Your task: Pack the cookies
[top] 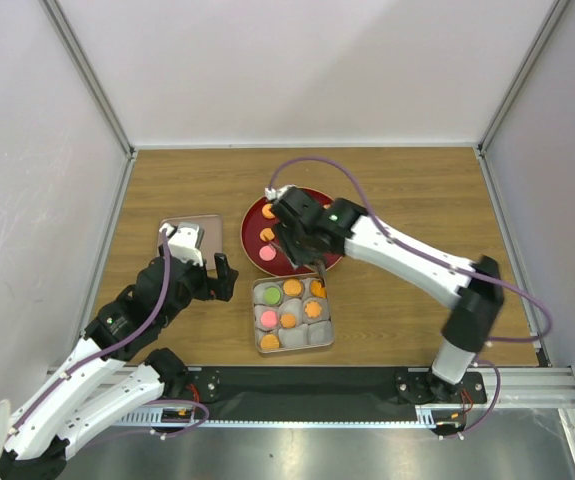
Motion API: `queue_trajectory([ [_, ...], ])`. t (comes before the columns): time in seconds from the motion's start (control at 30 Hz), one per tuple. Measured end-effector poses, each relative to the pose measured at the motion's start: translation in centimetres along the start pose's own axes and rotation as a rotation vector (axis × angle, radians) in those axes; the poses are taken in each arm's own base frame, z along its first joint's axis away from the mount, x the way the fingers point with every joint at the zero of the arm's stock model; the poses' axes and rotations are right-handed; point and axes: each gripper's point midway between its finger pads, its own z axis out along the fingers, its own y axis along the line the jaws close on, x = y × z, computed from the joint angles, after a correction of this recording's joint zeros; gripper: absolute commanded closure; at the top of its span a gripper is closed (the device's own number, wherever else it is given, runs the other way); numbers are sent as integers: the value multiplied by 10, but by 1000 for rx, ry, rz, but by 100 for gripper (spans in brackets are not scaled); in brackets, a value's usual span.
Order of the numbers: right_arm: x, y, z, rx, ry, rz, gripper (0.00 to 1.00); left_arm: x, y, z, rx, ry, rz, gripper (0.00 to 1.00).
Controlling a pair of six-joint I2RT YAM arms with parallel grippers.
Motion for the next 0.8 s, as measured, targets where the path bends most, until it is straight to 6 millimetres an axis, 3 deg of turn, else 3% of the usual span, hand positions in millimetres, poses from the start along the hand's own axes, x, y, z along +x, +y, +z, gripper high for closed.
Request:
queue_trajectory([
  [0.13, -15, -5, 47, 58, 42, -20, 50, 0, 0, 0, 0, -1, 0, 0],
  [0.3, -24, -6, 82, 104, 67, -42, 49, -1, 0, -1, 2, -5, -1, 0],
  [0.57, -35, -6, 94, 106, 59, -44, 48, -1, 0, -1, 2, -5, -2, 0],
  [0.8, -32, -10, 103, 99, 83, -35, 47, -1, 0, -2, 3, -7, -2, 0],
])
